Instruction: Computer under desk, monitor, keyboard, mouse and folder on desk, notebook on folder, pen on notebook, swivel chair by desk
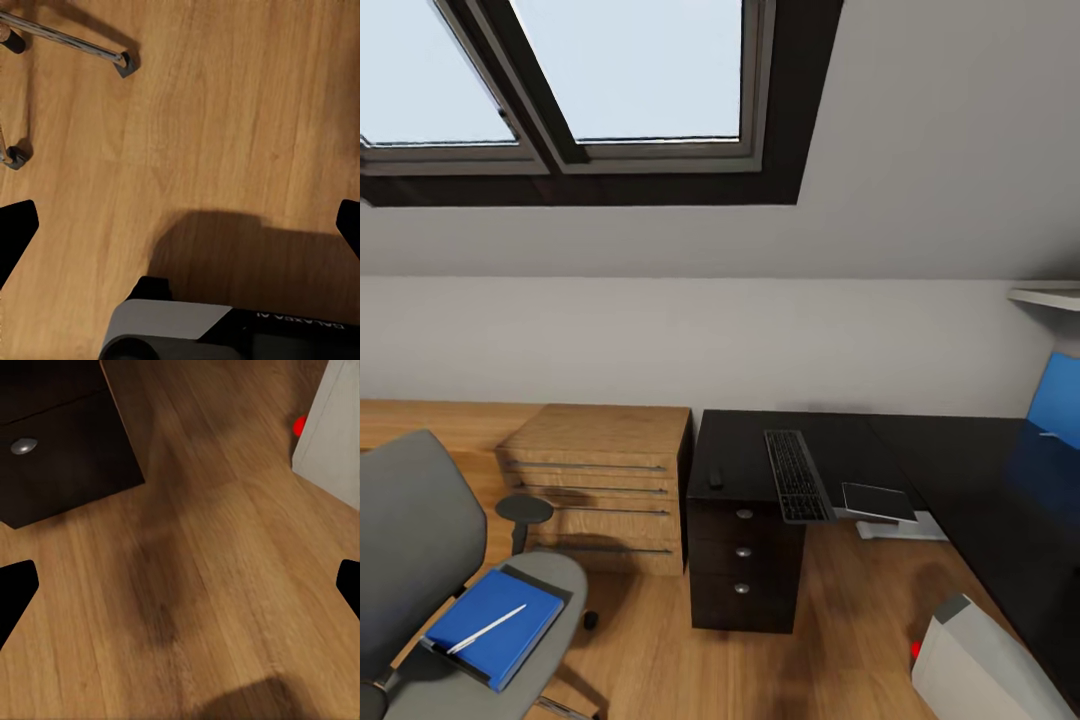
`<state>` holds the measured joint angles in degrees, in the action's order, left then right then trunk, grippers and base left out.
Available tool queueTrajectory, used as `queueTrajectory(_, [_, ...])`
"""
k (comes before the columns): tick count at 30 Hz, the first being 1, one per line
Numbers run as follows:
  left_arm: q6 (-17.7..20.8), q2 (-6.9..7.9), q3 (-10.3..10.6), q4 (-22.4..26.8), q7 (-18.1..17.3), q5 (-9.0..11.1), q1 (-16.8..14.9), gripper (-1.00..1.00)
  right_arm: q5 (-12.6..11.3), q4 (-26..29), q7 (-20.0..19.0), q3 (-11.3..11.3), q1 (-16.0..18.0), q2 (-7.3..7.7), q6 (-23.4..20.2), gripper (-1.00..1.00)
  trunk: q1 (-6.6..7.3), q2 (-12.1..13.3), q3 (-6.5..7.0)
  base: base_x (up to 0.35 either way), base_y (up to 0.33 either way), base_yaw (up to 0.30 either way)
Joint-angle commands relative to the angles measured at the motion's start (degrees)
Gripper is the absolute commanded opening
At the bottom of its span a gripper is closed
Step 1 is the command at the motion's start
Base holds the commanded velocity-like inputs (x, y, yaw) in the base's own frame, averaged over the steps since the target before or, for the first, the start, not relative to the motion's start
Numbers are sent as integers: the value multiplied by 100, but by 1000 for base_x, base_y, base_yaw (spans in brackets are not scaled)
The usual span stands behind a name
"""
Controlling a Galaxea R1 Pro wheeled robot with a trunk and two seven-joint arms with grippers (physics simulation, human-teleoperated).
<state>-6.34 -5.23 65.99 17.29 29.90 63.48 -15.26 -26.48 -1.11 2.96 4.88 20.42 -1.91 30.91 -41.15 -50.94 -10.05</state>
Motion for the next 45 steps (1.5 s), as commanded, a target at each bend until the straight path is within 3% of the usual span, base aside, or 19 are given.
queueTrajectory(1, [-34,2,46,4,25,63,-8,100,-17,-12,31,49,7,-2,20,100,22,35,10,0,0,0])
queueTrajectory(28, [-38,4,40,5,25,67,-7,100,-16,-12,29,49,6,-2,20,100,615,1118,495,0,0,0])
queueTrajectory(45, [-58,0,63,9,25,52,-4,100,-15,-12,29,49,6,-2,20,100,615,1118,495,0,0,0])
